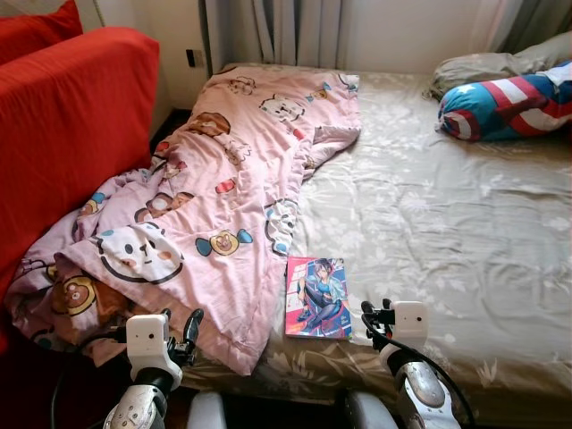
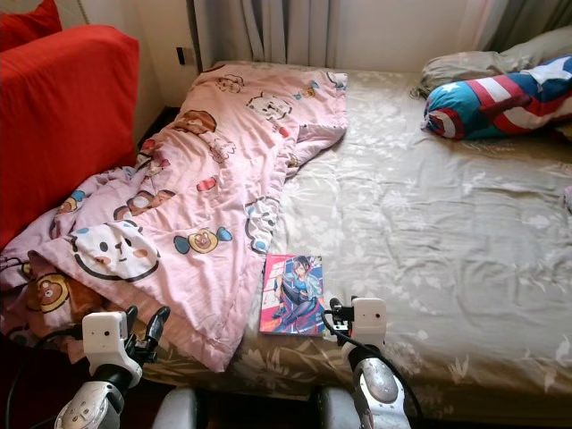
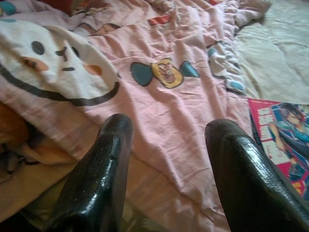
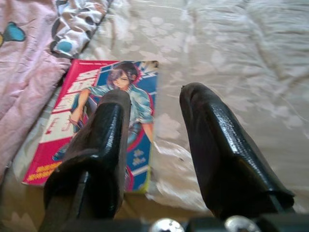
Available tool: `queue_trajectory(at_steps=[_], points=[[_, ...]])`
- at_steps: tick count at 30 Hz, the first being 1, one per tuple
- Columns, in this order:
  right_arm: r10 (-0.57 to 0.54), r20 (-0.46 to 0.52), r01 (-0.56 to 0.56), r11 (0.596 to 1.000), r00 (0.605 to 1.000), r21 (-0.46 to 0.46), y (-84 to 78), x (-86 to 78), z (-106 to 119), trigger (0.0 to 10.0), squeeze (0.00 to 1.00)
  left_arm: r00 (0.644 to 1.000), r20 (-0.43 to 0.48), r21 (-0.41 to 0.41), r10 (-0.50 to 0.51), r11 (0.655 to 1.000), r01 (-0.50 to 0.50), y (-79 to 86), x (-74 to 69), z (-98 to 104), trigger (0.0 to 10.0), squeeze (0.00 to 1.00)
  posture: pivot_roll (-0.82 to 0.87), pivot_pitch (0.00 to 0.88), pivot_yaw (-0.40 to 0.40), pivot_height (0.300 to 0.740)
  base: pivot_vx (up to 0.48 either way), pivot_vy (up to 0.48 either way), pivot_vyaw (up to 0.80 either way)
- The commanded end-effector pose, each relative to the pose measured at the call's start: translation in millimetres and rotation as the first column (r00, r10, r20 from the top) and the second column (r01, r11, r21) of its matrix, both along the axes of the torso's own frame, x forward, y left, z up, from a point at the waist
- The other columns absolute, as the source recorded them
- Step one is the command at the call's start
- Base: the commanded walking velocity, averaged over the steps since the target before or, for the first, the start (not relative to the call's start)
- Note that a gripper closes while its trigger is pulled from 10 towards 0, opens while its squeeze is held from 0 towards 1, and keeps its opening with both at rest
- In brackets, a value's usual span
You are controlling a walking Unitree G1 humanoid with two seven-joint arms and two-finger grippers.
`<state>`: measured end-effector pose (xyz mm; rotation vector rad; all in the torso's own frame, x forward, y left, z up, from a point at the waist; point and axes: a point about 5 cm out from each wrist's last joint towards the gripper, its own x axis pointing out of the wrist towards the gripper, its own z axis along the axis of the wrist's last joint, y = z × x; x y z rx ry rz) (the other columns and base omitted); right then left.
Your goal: Clean up the room
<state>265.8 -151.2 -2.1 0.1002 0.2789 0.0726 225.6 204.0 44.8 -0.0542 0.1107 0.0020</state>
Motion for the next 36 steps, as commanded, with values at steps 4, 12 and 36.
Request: queue_trajectory(at_steps=[4,12,36], points=[[0.004,-0.018,-0.004,1.0,1.0,0.007,1.5,-0.9,-2.6,10.0,0.0,1.0,-0.003,-0.002,-0.006,1.0,0.006,-0.9,0.7,1.3,10.0,0.0,0.06,0.116,-0.038,0.617,0.335,0.0,0.0],[0.003,-0.019,-0.003,1.0,1.0,0.013,2.3,-0.6,-2.7,10.0,0.0,1.0,-0.003,0.002,0.0,1.0,0.0,-0.6,0.0,1.6,10.0,0.0,0.06,0.124,-0.038,0.617,0.324,0.0,0.0],[-0.025,-0.059,0.023,0.999,0.998,-0.037,-6.9,-1.8,-7.5,10.0,0.0,1.0,-0.01,0.004,-0.004,1.0,0.004,-2.3,-3.4,0.2,10.0,0.0,0.06,0.136,-0.045,0.617,0.306,0.0,0.0]])
